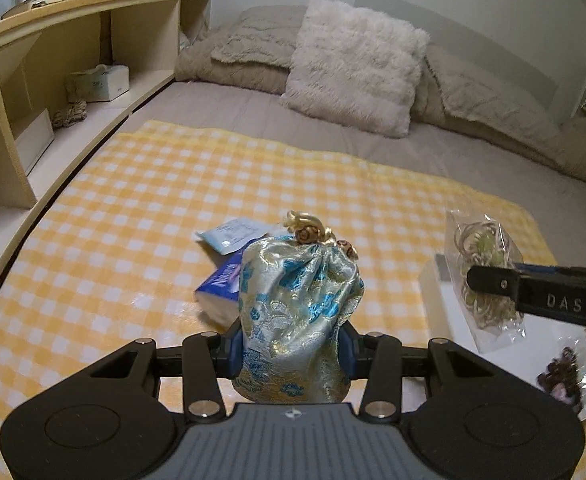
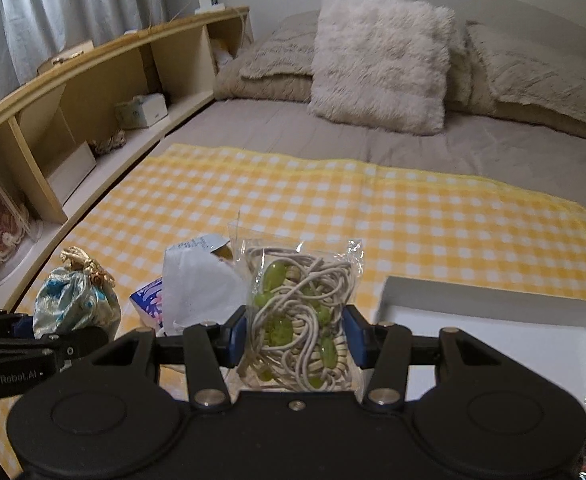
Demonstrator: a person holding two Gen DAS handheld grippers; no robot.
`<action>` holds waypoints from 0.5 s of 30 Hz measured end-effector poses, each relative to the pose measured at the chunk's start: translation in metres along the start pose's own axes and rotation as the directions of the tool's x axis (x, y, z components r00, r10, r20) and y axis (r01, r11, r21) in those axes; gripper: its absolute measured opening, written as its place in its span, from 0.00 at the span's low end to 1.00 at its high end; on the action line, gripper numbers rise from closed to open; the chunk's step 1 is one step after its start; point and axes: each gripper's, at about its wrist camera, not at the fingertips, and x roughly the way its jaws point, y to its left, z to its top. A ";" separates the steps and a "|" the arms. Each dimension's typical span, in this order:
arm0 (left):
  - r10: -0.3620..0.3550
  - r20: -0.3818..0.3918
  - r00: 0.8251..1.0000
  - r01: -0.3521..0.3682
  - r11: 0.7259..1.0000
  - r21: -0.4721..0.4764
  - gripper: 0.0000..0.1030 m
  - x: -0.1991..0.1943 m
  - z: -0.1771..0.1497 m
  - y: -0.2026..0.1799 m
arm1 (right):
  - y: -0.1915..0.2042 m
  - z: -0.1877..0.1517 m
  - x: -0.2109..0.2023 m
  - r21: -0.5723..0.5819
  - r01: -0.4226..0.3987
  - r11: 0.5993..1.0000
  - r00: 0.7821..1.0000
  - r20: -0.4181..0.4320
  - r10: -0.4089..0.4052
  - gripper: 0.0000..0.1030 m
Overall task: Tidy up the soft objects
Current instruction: 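Carry the floral pouch and beaded-cord bag into the white box with both tools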
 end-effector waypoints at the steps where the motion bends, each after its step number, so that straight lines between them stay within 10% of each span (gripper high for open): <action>1: -0.007 0.005 1.000 0.007 1.000 -0.003 0.44 -0.002 0.000 -0.003 | -0.004 -0.001 -0.005 0.006 0.002 1.000 1.000 0.008 -0.002 0.49; 15: -0.105 0.092 0.990 0.101 0.994 0.040 0.44 -0.018 0.004 -0.068 | -0.052 -0.015 -0.067 0.057 0.044 0.997 0.995 0.091 -0.049 0.49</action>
